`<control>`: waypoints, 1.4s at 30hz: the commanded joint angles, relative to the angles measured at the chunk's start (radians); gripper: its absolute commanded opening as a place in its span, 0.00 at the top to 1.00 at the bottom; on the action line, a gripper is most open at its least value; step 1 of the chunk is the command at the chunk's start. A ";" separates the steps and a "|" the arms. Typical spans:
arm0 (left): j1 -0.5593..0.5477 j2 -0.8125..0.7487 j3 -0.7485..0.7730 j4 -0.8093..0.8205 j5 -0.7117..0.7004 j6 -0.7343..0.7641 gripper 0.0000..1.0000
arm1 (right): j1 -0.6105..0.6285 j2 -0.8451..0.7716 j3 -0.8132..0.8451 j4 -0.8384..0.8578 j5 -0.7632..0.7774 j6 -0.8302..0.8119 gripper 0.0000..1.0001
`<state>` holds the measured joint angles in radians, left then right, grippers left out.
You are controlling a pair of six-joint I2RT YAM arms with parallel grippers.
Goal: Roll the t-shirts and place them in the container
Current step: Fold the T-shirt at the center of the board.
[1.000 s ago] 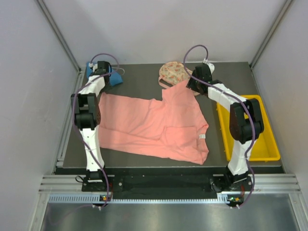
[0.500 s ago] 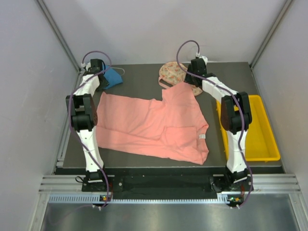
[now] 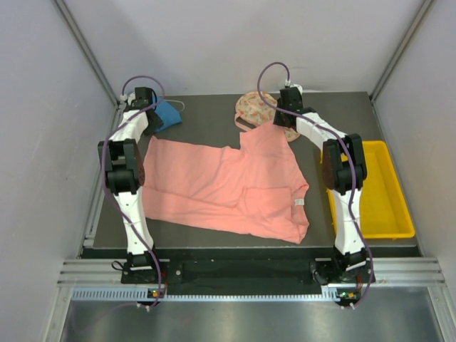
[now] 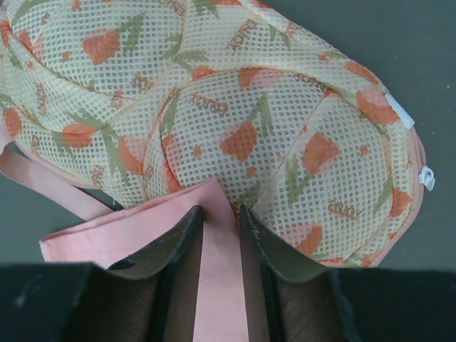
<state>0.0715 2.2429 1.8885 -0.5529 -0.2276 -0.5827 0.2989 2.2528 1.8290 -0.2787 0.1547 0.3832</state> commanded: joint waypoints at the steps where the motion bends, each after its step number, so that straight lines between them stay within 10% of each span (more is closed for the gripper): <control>1: 0.002 -0.071 0.011 -0.001 -0.012 -0.032 0.56 | -0.004 -0.004 0.046 0.010 0.002 -0.015 0.76; 9: -0.002 -0.078 0.001 -0.025 -0.082 -0.095 0.58 | -0.003 -0.042 0.023 0.026 0.000 -0.006 1.00; 42: -0.044 0.003 -0.031 -0.048 -0.228 -0.065 0.70 | -0.014 -0.162 -0.056 0.038 -0.023 -0.009 1.00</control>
<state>0.0261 2.2425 1.8580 -0.6064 -0.4213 -0.6571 0.2977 2.1658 1.7744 -0.2764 0.1452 0.3775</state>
